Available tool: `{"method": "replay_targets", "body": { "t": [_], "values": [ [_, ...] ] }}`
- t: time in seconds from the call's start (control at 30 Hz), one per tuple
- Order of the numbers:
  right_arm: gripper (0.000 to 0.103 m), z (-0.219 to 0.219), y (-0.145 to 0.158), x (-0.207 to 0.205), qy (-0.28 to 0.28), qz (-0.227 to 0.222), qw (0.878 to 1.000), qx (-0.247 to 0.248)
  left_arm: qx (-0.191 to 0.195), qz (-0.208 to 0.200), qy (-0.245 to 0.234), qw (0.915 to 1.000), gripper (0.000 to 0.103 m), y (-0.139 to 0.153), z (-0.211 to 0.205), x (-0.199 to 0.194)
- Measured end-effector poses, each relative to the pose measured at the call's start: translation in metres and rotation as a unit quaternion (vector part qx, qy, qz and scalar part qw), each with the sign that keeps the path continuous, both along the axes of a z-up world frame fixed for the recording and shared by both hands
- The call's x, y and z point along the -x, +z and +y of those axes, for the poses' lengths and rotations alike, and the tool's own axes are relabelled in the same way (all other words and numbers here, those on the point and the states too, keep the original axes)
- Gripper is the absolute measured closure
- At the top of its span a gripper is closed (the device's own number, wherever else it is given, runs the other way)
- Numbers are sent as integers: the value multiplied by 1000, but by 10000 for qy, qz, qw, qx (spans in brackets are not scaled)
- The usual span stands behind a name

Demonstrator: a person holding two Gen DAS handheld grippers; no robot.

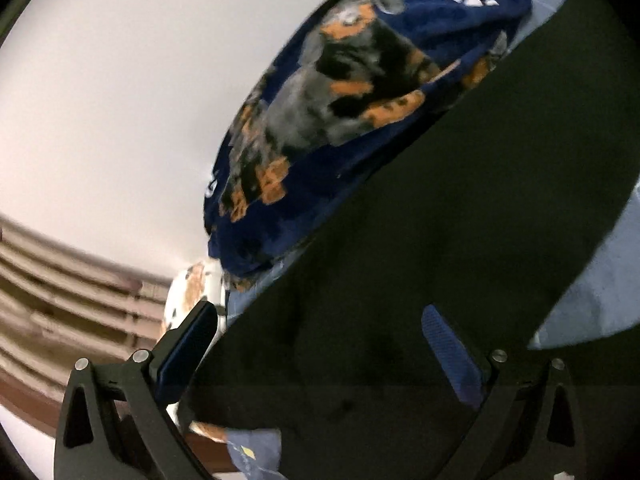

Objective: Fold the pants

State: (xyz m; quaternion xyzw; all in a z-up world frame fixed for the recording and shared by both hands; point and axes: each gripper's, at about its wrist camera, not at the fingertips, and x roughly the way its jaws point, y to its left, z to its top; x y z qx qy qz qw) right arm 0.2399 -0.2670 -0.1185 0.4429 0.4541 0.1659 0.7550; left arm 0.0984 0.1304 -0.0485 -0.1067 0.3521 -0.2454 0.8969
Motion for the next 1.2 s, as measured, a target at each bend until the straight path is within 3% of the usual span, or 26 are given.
{"method": "replay_targets", "body": {
  "t": [0.1,0.23,0.4,0.53,0.57,0.7,0.87,1.03,1.2],
  "values": [
    [3,-8,-13,-14,-200,329,9992,-101,-106,53,-170,9998,93,-4,-10,22],
    [21,-5,-22,-29,-191,536,9983,-91,-354,23,-436,9984,93,-7,-26,43],
    [30,0,-27,-46,-146,751,9971,54,-659,-17,-745,9950,92,-13,-40,61],
    [89,-4,-31,-54,-90,1029,9941,327,-716,72,-821,9940,92,-18,-41,67],
    [93,-7,-32,-50,-127,1051,9938,346,-662,119,-780,9947,92,-20,-38,67],
    [96,-25,-26,-9,-402,852,9953,235,-249,424,-457,9977,92,-25,-13,55],
    [97,-40,-7,78,-683,418,9964,281,157,826,-130,9964,91,-35,19,44],
    [97,-41,-26,162,-917,692,9927,361,-77,972,-143,9951,91,-50,16,52],
    [97,-42,-63,200,-993,1115,9887,125,-120,1175,-109,9929,90,-69,16,59]
  ]
}}
